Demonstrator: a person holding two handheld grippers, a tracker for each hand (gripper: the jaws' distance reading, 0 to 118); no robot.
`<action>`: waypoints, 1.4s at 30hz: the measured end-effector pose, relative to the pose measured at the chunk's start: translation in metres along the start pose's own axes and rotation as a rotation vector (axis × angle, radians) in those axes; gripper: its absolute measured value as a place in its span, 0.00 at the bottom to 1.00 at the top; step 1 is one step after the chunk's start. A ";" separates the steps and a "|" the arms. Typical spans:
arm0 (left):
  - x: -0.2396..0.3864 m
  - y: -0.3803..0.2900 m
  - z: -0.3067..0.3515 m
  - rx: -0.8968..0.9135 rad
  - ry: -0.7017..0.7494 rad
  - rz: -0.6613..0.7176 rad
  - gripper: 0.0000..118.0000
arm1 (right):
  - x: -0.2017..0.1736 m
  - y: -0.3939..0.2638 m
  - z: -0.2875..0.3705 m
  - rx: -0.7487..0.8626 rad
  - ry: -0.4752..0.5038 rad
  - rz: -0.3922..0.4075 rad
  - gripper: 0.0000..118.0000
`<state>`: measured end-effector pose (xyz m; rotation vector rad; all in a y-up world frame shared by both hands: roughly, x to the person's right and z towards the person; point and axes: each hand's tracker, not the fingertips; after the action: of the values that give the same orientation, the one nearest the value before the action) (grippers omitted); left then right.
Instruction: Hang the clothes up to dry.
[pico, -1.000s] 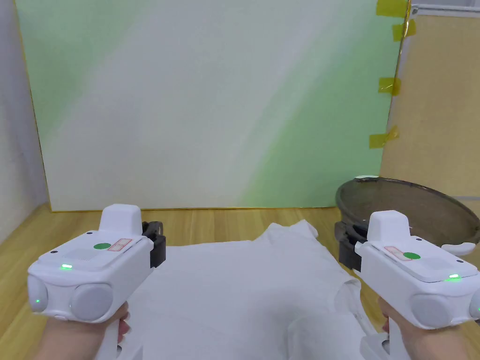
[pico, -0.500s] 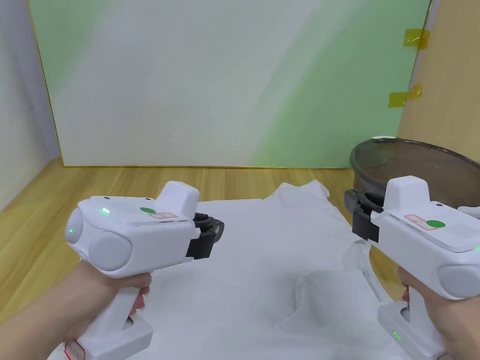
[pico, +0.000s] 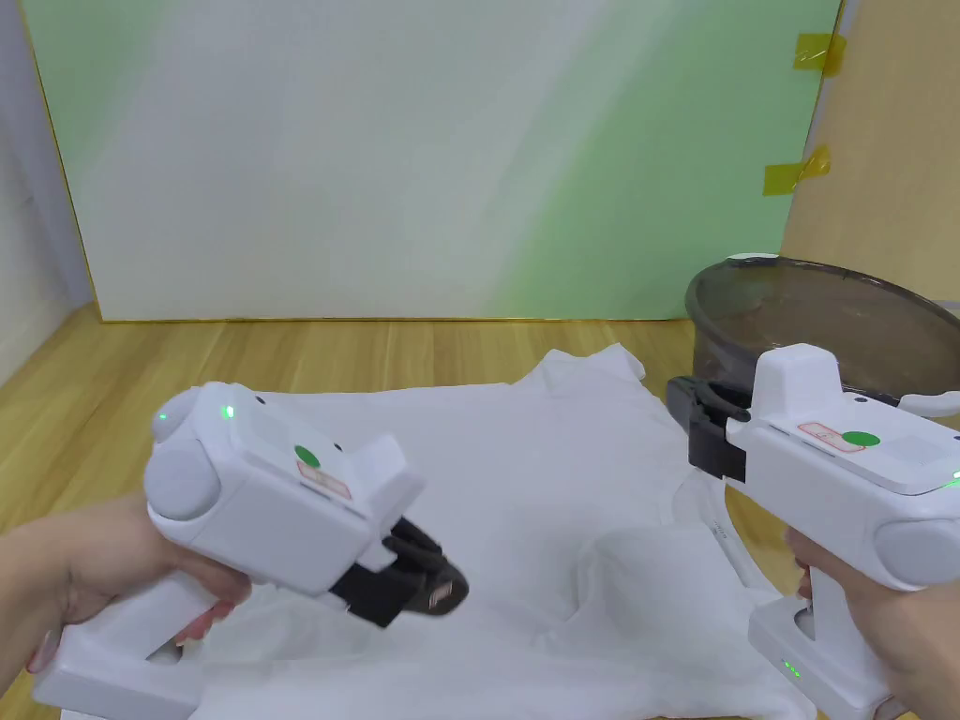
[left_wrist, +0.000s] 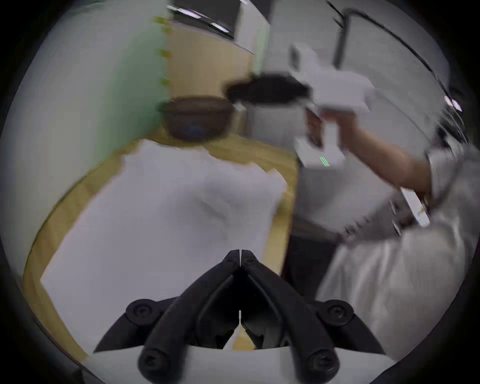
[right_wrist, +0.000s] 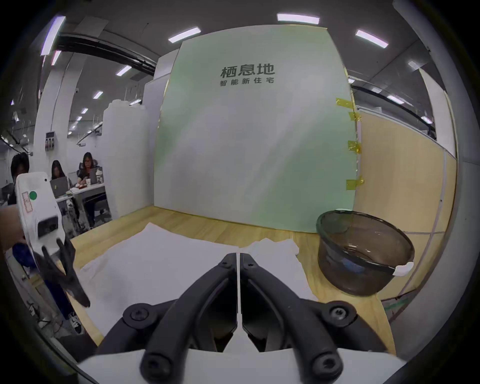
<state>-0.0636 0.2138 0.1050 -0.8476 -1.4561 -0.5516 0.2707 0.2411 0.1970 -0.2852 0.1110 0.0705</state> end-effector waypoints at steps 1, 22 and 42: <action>0.001 -0.001 -0.006 -0.038 0.034 -0.019 0.02 | 0.000 -0.001 -0.001 -0.012 0.014 0.012 0.02; -0.003 -0.022 -0.009 -0.105 0.102 0.008 0.02 | -0.054 -0.001 -0.039 -0.510 0.741 0.533 0.14; 0.009 -0.033 0.001 -0.118 0.110 0.022 0.02 | -0.100 -0.039 -0.127 -0.899 0.915 0.822 0.70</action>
<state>-0.0891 0.1963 0.1186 -0.9102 -1.3226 -0.6629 0.1621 0.1626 0.0988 -1.1467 1.1216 0.8200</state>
